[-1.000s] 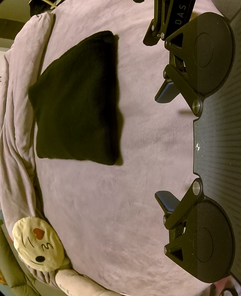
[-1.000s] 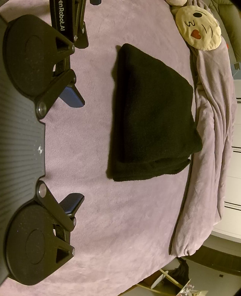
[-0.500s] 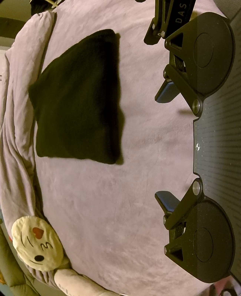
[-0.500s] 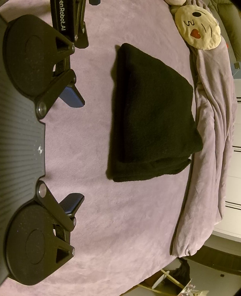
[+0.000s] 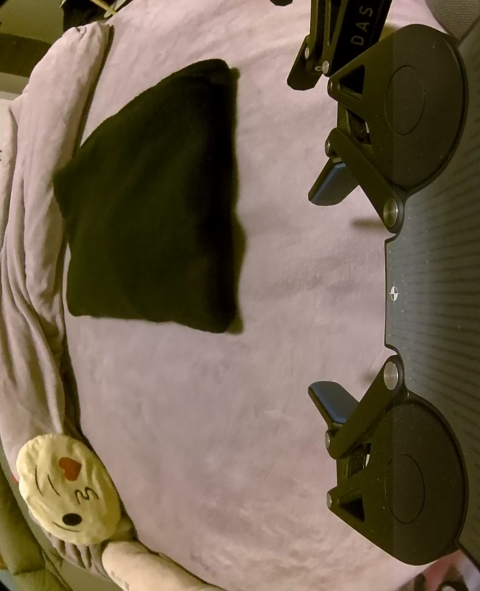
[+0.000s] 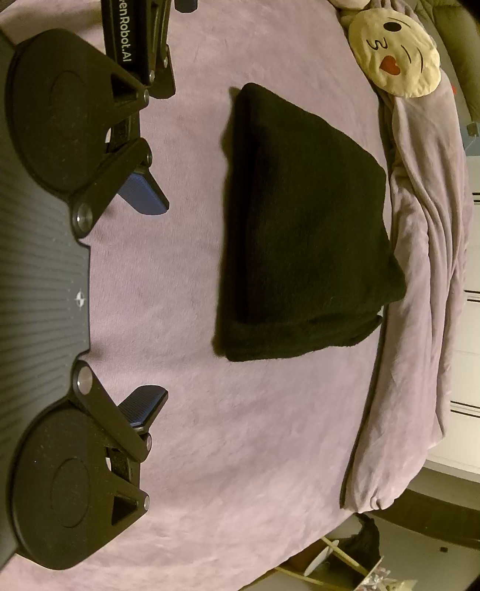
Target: Fold small clothes
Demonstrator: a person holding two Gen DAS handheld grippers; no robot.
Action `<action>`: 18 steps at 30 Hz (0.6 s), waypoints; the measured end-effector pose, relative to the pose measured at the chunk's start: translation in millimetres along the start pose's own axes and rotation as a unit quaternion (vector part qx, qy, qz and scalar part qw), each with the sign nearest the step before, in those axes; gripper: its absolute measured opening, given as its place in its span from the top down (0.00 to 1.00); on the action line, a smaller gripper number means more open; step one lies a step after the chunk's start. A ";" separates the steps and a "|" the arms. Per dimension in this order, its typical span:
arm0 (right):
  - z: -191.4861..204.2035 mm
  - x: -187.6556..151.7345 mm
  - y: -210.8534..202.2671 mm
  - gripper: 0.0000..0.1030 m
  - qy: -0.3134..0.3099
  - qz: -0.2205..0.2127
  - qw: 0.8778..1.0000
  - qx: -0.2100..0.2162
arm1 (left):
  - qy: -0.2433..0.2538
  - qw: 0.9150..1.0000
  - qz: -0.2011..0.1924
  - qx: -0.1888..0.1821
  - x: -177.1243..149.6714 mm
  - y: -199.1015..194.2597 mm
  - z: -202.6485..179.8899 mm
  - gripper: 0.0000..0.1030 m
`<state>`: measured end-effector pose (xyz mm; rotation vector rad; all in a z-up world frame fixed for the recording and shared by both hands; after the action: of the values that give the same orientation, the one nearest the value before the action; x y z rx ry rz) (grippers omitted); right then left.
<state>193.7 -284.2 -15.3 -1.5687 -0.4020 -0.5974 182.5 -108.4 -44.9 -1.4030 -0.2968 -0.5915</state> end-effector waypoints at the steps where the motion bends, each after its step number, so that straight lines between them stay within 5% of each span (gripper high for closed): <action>1: -0.2 0.1 0.0 0.04 0.000 0.000 1.000 0.000 | -0.001 1.000 0.001 0.000 -0.1 0.4 0.1 0.00; 18: -1.4 -1.7 1.2 0.04 0.004 0.003 1.000 0.002 | -0.001 1.000 0.006 0.002 -0.3 4.7 -1.6 0.00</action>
<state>192.9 -285.6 -17.3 -1.5620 -0.3932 -0.5979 184.7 -109.7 -49.3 -1.4014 -0.2911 -0.5802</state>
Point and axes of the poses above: each gripper's, at about its wrist camera, not at the fingertips, and y roughly the way its jaws point, z to its left, x to its top, the point moved 5 cm from there along y, roughly the way its jaws point, and after that the axes turned 8 degrees about y, right-handed, at the moved point
